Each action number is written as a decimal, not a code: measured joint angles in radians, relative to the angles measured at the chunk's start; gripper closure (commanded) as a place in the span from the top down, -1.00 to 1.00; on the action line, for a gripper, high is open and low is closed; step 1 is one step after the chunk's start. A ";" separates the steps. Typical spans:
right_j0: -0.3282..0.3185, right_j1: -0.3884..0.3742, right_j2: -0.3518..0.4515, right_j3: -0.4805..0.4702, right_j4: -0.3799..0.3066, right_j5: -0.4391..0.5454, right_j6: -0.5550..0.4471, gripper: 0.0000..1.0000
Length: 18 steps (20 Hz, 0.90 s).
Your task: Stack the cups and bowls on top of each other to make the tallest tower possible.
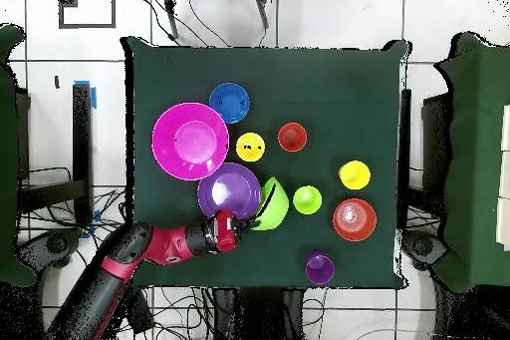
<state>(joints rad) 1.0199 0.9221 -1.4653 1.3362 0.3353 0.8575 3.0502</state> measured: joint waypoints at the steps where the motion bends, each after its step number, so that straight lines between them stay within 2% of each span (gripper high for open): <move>1: -0.006 0.000 0.000 -0.007 -0.009 0.006 0.000 -1.00; 10: -0.024 -0.010 0.006 -0.070 -0.116 0.047 0.000 -1.00; 18: -0.032 -0.050 0.039 -0.129 -0.229 0.078 0.000 -1.00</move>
<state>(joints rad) 0.9880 0.8722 -1.4264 1.2072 0.1068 0.9356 3.0500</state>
